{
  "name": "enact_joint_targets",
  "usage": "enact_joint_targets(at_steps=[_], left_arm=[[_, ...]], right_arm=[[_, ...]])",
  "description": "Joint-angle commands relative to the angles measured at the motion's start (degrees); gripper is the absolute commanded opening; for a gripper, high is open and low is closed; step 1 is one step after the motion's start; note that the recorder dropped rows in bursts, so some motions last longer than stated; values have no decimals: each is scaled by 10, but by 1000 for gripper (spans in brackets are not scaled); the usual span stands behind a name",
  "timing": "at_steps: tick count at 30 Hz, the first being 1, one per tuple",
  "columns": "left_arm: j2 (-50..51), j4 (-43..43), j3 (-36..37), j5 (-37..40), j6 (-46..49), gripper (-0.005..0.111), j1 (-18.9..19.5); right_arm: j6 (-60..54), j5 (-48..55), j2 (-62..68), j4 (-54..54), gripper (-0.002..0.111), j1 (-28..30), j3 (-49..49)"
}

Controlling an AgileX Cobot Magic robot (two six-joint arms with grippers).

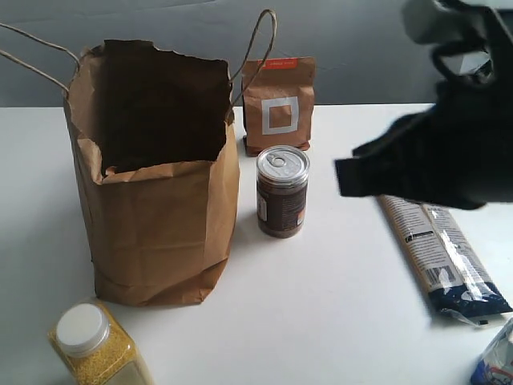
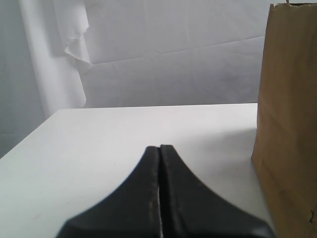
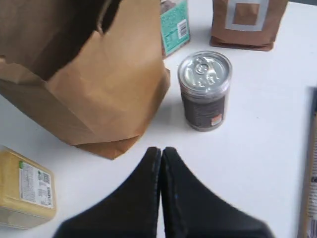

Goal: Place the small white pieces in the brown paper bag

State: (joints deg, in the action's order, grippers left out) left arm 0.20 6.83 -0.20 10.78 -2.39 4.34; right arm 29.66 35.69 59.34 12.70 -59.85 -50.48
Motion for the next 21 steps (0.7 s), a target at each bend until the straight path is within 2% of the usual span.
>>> enact_joint_targets(at_steps=[1,2,4,6,10,14,21], left_arm=[[-2,2,2,-3,-2,0,-5],[-2,2,2,-3,-2,0,-5],[-2,2,2,-3,-2,0,-5],[-2,2,2,-3,-2,0,-5],[-2,2,2,-3,-2,0,-5],[-2,2,2,-3,-2,0,-5],[-2,2,2,-3,-2,0,-5]], right_arm=[[-74,-98,-112,-45,0,84,130],[-87,-110,-127,-54,0,99,152],[-138,-166,-197,-88,0,173,229],[-168,-207,-241,-106,0,224,280],[-191,-278,-328,-144,0,301,368],[-229,-305,-406,-167,0,342,429],[-291,-292,-513,-186,0,371,497]])
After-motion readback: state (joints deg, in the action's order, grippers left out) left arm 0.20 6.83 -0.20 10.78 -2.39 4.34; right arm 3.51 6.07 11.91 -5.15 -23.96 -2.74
